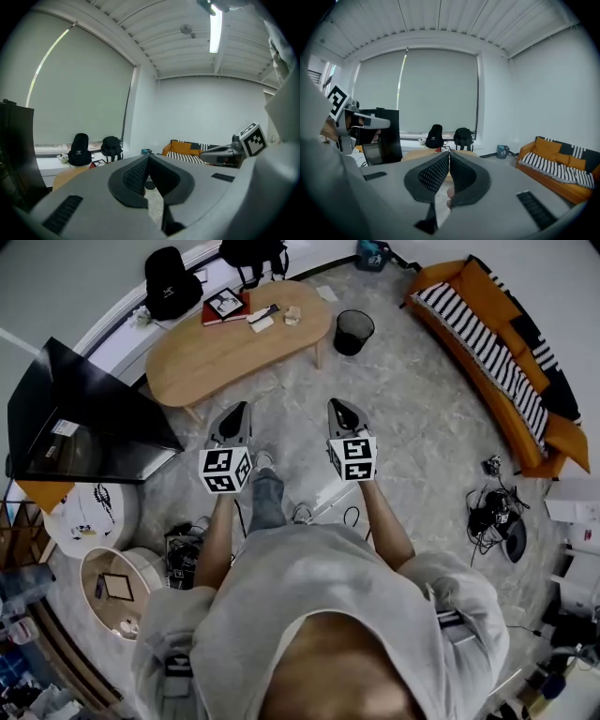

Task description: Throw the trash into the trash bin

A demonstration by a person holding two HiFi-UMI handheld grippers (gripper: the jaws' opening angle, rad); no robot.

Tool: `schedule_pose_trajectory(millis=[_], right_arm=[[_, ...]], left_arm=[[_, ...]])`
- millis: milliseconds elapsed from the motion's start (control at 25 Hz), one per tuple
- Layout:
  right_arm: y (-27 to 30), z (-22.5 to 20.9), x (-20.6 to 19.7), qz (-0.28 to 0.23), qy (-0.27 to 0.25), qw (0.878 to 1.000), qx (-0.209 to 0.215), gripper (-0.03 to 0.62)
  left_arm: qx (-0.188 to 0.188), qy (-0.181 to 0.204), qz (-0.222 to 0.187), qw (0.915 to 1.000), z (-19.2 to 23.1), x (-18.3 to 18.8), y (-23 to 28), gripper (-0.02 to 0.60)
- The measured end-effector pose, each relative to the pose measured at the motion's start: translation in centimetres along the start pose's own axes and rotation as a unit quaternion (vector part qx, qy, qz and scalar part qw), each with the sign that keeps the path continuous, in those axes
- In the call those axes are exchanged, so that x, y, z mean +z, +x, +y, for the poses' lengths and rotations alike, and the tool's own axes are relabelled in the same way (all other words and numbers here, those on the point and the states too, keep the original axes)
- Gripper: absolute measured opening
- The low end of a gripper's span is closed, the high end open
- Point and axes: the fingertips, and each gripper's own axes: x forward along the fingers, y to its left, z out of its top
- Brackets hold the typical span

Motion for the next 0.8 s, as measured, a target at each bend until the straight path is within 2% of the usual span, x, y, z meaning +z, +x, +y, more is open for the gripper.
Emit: schedule_pose_trajectory(millis=[280,680,800], right_arm=[[6.8,-1.6,1.6,0.008,-0.006,1.0,-0.013,0.031],[18.2,-4.7,8.8,-0.002,-0.012,0.998,-0.059,0.031],[21.3,-5.7,10.0,-0.002,-0.011,0.997,-0.075,0.031]], left_arm=[[-0.025,-0.007,0.0,0.9997,3.8,0.9,7.3,0.018],[-0.069,-0.01,-0.022,0.9973,11.7,7.4,19.0,0.018],[-0.081,-0.006,-0.023,0.9964,13.8,8.6,22.2,0.018]])
